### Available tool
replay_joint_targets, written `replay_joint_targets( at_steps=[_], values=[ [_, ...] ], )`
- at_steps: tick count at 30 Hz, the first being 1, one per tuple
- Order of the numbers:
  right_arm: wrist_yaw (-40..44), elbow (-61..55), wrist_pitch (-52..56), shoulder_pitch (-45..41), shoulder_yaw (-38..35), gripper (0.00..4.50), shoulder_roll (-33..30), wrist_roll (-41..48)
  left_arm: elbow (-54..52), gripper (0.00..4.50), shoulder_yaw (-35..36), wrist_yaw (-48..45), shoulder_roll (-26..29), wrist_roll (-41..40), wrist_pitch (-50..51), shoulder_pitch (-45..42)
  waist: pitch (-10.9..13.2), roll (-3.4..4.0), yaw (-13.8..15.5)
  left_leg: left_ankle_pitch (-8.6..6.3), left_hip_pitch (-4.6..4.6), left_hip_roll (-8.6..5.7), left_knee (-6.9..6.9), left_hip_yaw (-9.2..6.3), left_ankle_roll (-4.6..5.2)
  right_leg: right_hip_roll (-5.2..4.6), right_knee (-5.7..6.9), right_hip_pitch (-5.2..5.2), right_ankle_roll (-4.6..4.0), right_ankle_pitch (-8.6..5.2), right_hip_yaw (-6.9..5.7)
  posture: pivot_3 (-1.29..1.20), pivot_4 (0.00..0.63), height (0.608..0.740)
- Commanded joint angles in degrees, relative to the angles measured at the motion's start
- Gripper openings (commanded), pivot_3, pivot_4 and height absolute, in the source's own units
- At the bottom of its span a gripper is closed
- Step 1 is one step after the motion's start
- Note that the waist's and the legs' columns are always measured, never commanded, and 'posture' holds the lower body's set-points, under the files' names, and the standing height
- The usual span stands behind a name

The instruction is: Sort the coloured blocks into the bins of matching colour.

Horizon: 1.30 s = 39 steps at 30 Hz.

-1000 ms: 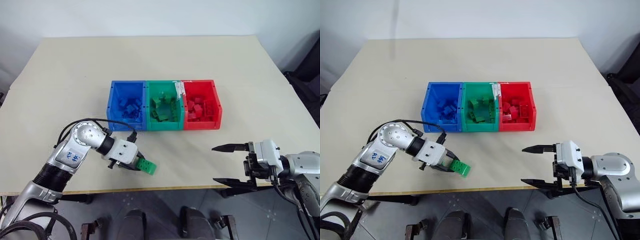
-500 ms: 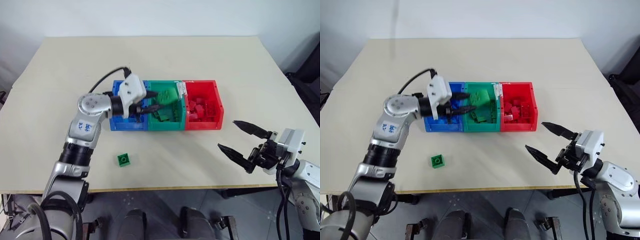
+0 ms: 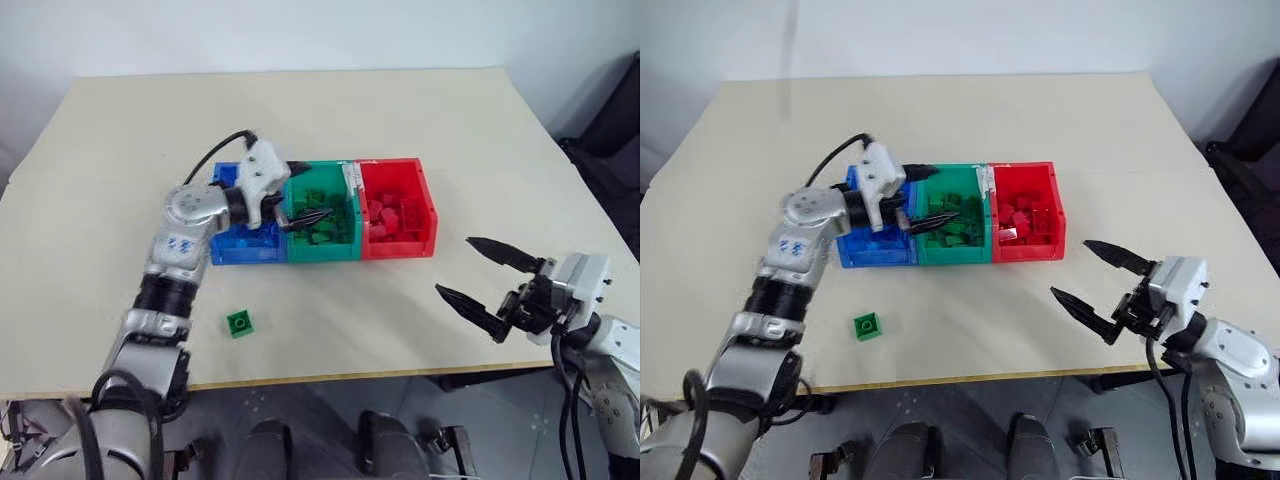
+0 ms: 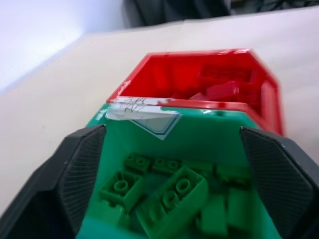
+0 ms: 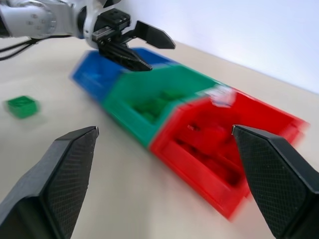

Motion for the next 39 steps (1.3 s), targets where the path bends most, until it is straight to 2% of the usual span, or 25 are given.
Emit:
replay_joint_targets(
  at_steps=[1,7,10,12,15,20,27,32,35,39],
  values=[
    [6.1,3.2,-0.3,-3.5,3.9,4.50,-2.0,-0.2,-10.5,4.47,6.5,-2.1,5.7,-4.5,-0.3,7.9,0.0,0.00,-0.4,0.00,0.00,0.00,0.00,0.00,0.00,0.00,-0.01,0.01,0.00,0.00,0.00,0.00,0.150,0.740],
    [14.5,11.2,-1.2,-10.9,9.5,4.50,-3.4,-1.9,-23.4,4.47,18.0,-2.7,13.2,-11.5,2.7,24.9,0.0,-0.01,0.0,-0.01,-0.01,0.01,0.03,-0.04,0.02,-0.03,-0.01,0.03,0.00,0.00,-0.01,0.00,0.150,0.740],
    [20.2,16.2,-0.8,-17.1,15.4,4.50,-1.9,-3.4,-25.4,4.47,31.1,-7.0,16.4,-13.5,1.1,43.5,0.0,0.00,-1.1,-0.03,0.02,0.02,0.03,0.01,0.03,-0.03,-0.02,0.02,0.00,0.00,0.03,0.00,0.150,0.740],
    [22.6,17.0,-0.4,-18.3,17.6,4.50,-1.7,-3.7,-25.0,4.47,34.2,-8.0,16.9,-14.8,0.9,49.0,0.0,0.00,-1.5,-0.06,0.14,0.08,-0.15,0.09,0.02,-0.03,0.00,0.00,-0.14,-0.07,0.02,0.00,0.150,0.740],
    [26.2,18.7,-2.2,-19.8,19.4,4.50,-1.6,-4.5,-24.2,4.47,35.6,-10.7,18.1,-14.2,-0.8,54.9,0.0,-0.02,-0.2,-0.05,0.09,0.12,-0.19,-0.02,-0.02,-0.02,0.02,-0.03,-0.22,-0.12,-0.13,0.00,0.150,0.740],
    [27.1,21.6,-3.1,-22.3,19.9,4.50,-1.3,-5.5,-30.1,4.47,31.5,-11.9,18.8,-14.5,-0.1,57.5,0.0,-0.02,0.8,-0.08,0.08,0.10,0.00,0.00,0.00,-0.04,0.02,0.06,-0.22,-0.04,-0.12,0.00,0.150,0.740],
    [26.3,21.6,-3.2,-20.0,18.0,4.50,-3.2,-6.1,-37.4,4.47,18.0,-5.7,17.6,-10.6,5.6,52.2,0.0,-0.02,0.7,-0.09,0.08,0.10,-0.05,0.04,-0.04,-0.03,0.07,-0.01,-0.23,-0.04,-0.12,0.00,0.150,0.740],
    [25.0,19.3,-3.2,-16.8,16.9,4.50,-3.9,-6.7,-36.2,4.47,7.5,-1.8,17.9,-3.5,9.4,47.6,0.0,-0.01,0.7,-0.09,0.09,0.10,-0.05,0.06,-0.04,-0.02,0.08,-0.01,-0.23,-0.04,-0.12,0.00,0.150,0.740],
    [24.5,18.3,-2.9,-16.1,16.6,4.50,-4.4,-7.0,-35.5,3.83,6.0,-1.5,18.3,-2.7,10.2,46.9,0.0,-0.01,0.3,-0.09,0.09,0.10,-0.05,0.09,-0.04,-0.02,0.07,-0.03,-0.22,-0.04,-0.10,0.00,0.150,0.740],
    [23.7,16.3,-2.4,-14.2,15.4,4.50,-5.6,-6.3,-32.9,2.56,5.5,-0.7,18.1,-1.7,9.0,44.4,0.0,-0.01,0.5,-0.09,0.08,0.11,-0.05,0.08,-0.04,-0.02,0.07,-0.04,-0.23,-0.04,-0.11,0.00,0.150,0.740]
  ],
)
